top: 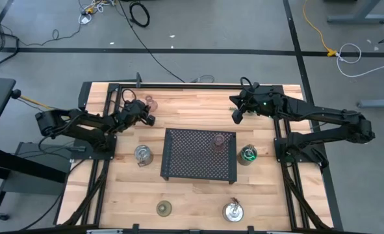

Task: Pick & Place candle stick holders
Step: Put the pink candle holder on the shelf

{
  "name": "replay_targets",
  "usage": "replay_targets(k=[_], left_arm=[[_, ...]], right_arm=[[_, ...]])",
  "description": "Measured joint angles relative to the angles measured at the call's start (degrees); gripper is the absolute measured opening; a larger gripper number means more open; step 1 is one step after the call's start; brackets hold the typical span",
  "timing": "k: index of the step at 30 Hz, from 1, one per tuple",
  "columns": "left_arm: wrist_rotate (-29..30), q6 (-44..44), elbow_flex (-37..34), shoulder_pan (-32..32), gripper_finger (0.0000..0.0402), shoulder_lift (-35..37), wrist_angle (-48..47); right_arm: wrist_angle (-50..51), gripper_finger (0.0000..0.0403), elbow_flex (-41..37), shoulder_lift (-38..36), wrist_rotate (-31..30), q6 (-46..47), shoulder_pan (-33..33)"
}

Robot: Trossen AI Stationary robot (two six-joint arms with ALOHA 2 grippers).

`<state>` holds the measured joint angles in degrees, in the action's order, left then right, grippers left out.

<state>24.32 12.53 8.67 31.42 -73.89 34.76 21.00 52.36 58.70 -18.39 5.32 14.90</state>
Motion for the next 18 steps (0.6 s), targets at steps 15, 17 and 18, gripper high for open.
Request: replay_targets(k=[15,17,18], left_arm=[[1.0,0.3,0.0,0.0,0.0282,0.0,1.6],[1.5,0.3,0.0,0.2,0.0292,0.0,2.2],[1.5,0.3,0.0,0.4,0.0294,0.0,2.4]], right_arm=[[-1.6,0.0013,0.0,0.0,0.0,-0.5,0.0],[-2.1,0.0013,0.0,0.0,0.0,-0.5,0.0],[-2.3,0.0013,0.0,0.0,0.0,-0.5,0.0]])
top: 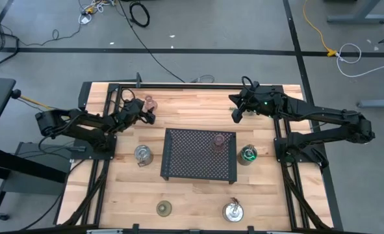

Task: Pick & Place candle stick holders
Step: Put the pink candle holder on the shelf

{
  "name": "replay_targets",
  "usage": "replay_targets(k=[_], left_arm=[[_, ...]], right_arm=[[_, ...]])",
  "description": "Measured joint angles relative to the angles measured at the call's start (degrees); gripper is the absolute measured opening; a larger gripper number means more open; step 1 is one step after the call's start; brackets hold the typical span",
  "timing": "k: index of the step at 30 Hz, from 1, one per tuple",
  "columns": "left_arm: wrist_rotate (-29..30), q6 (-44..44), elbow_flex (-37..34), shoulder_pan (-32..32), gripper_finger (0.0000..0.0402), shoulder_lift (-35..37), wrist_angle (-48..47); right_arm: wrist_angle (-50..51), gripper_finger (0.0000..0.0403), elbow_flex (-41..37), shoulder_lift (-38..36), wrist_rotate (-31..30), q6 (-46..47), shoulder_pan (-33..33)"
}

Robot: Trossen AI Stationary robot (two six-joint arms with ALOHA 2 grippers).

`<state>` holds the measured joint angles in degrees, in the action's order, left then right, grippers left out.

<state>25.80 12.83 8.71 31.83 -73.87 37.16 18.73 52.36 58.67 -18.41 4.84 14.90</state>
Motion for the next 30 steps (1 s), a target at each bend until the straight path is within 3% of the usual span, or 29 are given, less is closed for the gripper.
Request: replay_targets(k=[8,11,30], left_arm=[[-0.5,0.0,0.8,3.3,0.0294,0.0,3.4],[-3.9,0.0,2.2,4.1,0.0294,0.0,3.3],[-5.4,0.3,3.5,4.1,0.0293,-0.3,-0.7]], right_arm=[[-0.3,0.0013,0.0,0.0,0.0,-0.1,0.0],[-0.3,0.0013,0.0,0.0,0.0,-0.1,0.0],[-0.4,0.0013,0.0,0.0,0.0,0.3,0.0]])
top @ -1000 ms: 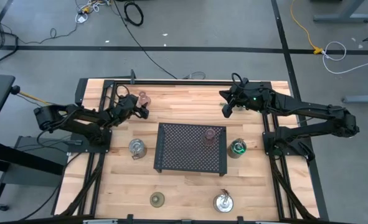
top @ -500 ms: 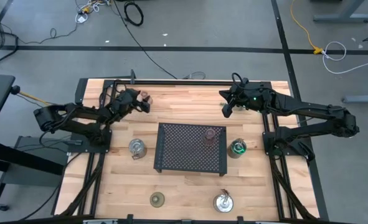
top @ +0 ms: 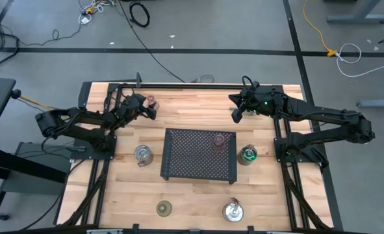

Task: Pick & Place candle stick holders
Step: Put the pink candle holder on the shelf

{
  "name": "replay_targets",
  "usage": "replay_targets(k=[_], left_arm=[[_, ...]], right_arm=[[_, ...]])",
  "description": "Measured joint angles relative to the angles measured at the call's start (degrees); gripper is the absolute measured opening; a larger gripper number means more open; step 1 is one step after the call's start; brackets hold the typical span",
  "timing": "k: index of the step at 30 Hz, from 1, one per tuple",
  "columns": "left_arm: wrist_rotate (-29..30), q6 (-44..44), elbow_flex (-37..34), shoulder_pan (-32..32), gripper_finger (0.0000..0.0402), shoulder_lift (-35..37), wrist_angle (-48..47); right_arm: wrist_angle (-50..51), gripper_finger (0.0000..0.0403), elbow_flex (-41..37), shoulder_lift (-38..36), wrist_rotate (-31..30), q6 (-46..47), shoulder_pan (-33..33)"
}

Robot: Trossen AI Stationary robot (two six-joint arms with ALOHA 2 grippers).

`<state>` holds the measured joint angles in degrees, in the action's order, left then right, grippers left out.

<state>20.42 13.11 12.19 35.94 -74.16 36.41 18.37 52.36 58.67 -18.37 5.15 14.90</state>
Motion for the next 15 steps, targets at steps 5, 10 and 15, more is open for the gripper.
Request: replay_targets(k=[5,10,15], left_arm=[[-2.7,1.2,0.0,0.0,0.0293,-3.4,3.4],[0.7,-0.3,1.7,0.3,0.0293,-8.2,4.4],[-0.8,-1.1,5.7,0.5,0.0293,-12.0,4.6]], right_arm=[[-0.6,0.0013,0.0,0.0,0.0,0.0,0.0],[-0.7,0.0013,0.0,0.0,0.6,0.2,0.0],[-1.1,0.0013,0.0,0.0,2.5,0.0,0.0]])
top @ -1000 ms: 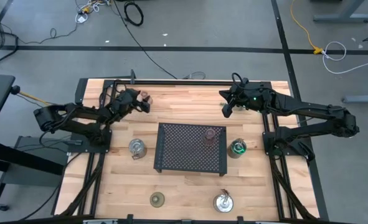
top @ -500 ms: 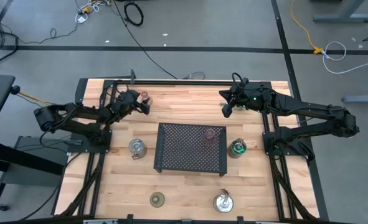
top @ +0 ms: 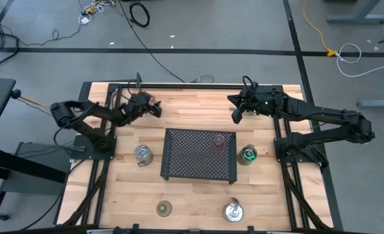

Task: Pick & Place candle stick holders
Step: Put the pink candle holder on the shelf

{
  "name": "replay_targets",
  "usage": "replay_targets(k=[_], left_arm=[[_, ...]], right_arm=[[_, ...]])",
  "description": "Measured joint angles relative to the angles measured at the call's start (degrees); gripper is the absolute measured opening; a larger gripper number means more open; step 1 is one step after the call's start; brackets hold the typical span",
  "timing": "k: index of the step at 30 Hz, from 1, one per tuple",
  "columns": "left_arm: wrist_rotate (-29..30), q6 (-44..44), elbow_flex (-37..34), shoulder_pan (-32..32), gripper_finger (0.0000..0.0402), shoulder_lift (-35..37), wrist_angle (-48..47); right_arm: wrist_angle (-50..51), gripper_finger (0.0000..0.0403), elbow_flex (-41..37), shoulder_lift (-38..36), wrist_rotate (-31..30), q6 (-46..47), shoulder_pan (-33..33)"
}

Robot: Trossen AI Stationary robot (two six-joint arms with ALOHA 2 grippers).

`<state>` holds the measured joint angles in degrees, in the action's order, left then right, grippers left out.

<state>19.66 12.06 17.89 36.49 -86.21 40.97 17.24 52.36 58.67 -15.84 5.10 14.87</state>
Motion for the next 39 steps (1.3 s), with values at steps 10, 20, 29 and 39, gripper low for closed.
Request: replay_targets(k=[10,20,29,39], left_arm=[[3.6,-2.1,3.8,-0.4,0.0225,-9.3,-0.2],[4.5,-3.9,3.9,-0.3,0.0129,-7.1,-0.1],[-0.2,-3.5,3.8,-0.4,0.0129,-6.2,-0.5],[-4.3,-2.4,3.6,-1.2,0.0129,4.3,-3.7]], right_arm=[[-0.1,0.0013,0.0,0.0,0.0,-0.1,0.0],[-0.9,0.0013,0.0,0.0,-0.1,-1.1,0.0],[-0.9,0.0013,0.0,0.0,-0.1,-0.9,0.0],[-0.9,0.0013,0.0,0.0,0.0,0.0,0.0]])
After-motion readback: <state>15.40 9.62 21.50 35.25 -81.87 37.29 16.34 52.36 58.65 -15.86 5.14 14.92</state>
